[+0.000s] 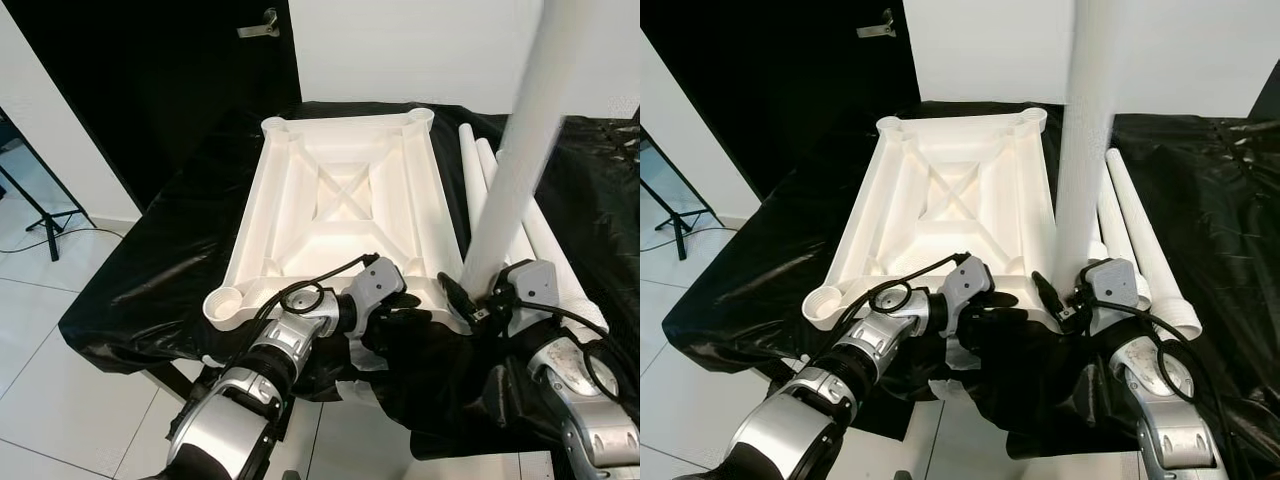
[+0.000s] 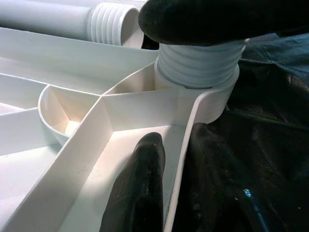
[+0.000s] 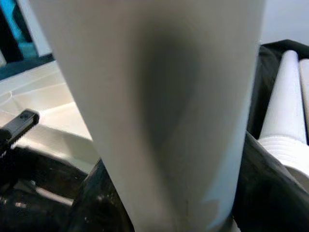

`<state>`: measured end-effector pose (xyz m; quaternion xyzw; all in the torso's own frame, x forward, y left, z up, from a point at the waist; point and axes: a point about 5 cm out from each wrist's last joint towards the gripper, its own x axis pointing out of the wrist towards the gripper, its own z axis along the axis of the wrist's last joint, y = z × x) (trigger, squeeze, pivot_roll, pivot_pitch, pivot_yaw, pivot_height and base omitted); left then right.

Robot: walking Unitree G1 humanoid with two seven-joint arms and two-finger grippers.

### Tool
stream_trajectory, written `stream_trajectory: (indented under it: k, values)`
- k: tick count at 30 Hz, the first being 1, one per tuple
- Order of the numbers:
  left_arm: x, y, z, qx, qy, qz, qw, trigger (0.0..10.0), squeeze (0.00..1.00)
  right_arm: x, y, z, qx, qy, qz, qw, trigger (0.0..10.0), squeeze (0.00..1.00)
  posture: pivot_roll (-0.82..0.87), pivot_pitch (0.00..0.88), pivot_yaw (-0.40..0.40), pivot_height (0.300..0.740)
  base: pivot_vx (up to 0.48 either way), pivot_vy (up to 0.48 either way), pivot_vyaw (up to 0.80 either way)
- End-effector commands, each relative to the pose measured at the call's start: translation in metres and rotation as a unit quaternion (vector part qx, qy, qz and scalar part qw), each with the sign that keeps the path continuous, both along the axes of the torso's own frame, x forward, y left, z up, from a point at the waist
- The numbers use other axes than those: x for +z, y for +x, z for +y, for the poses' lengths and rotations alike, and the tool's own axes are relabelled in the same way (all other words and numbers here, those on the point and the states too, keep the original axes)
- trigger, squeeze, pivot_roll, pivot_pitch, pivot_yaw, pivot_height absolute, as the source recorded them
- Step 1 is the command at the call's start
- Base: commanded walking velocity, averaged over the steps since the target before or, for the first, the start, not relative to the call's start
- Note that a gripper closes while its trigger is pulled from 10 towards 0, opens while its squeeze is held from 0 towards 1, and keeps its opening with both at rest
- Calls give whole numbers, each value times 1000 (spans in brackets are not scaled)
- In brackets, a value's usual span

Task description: Building children table

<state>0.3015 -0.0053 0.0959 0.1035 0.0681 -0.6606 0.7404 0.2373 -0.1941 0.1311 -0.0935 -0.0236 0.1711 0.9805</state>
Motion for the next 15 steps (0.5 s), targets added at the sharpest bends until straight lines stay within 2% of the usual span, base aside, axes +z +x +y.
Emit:
stream_trajectory:
  k: [1,6,8,10,12,15]
  values:
    - [-21,-18,4,-81,30,61,994,10000,0,-23,-8,-1,-23,42,66,997,0,0,68,0,63,740,0,0,0]
    - [-21,-18,5,-83,32,61,994,10000,0,-31,-14,12,-47,105,87,990,0,0,74,0,65,740,0,0,0]
    - [-23,-19,6,-85,34,63,994,10000,0,-40,-18,19,-80,163,110,977,0,0,83,0,68,740,0,0,0]
    - [-24,-20,7,-85,36,65,994,10000,0,-46,-18,19,-107,194,131,966,0,0,86,0,70,740,0,0,0]
    - [-24,-19,7,-85,36,65,994,10000,0,-49,-15,15,-130,198,141,961,0,0,86,0,70,740,0,0,0]
    - [-23,-18,8,-83,37,65,994,10000,0,-45,-7,11,-145,165,141,965,0,0,89,0,71,740,0,0,0]
